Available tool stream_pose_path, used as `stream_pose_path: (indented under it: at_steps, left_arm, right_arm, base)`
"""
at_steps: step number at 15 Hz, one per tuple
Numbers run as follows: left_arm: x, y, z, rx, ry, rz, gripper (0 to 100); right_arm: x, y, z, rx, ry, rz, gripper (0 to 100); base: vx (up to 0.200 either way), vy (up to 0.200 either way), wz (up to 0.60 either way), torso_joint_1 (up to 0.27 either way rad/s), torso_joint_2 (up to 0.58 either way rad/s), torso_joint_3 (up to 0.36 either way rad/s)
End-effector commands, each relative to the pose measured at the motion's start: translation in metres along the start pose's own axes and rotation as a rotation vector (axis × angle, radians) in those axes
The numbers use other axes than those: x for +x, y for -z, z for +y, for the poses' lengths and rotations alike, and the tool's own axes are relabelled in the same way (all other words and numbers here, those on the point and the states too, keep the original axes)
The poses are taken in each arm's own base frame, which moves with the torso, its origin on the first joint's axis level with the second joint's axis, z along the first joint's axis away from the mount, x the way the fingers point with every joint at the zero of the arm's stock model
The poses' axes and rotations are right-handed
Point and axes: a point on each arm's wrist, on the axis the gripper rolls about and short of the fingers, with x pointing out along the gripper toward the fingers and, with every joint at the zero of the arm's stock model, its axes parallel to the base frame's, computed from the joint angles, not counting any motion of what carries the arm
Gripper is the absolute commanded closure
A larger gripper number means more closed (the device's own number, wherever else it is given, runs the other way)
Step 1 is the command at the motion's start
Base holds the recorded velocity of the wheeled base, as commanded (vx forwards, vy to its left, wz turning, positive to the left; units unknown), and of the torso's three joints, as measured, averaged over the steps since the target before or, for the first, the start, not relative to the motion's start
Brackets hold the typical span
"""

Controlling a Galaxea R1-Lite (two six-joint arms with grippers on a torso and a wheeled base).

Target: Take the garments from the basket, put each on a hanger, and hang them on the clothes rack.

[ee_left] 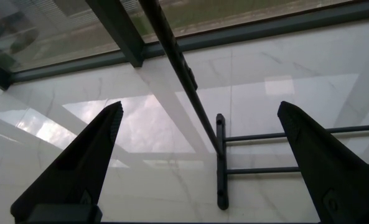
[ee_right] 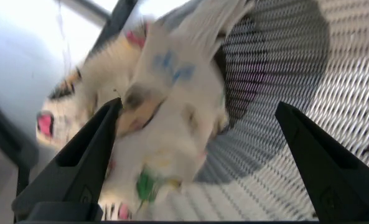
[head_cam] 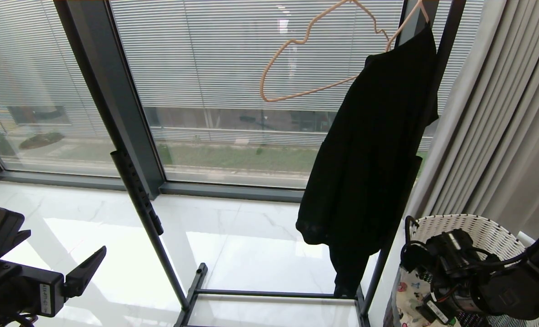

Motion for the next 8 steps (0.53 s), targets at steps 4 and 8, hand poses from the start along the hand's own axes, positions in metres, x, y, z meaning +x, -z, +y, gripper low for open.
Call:
stream_pose_path:
  at_steps: [4, 8]
  left_arm:
    - [-0.0028, -0.0001, 0.0008, -0.003, -0.004, -0.012, 0]
    - [-0.0039, -0.0008, 0.0013, -0.004, -0.008, -0.019, 0]
  right_arm:
    - [-0.0109, 0.0000, -0.0074, 0.019, 0.044, -0.010, 0]
    - [-0.0108, 0.0019, -0.0067, 0.025, 0.044, -0.004, 0]
  base:
    - [0.000, 0.000, 0.00, 0.000, 0.00, 0.000]
    - [0.000, 0.000, 0.00, 0.000, 0.00, 0.000]
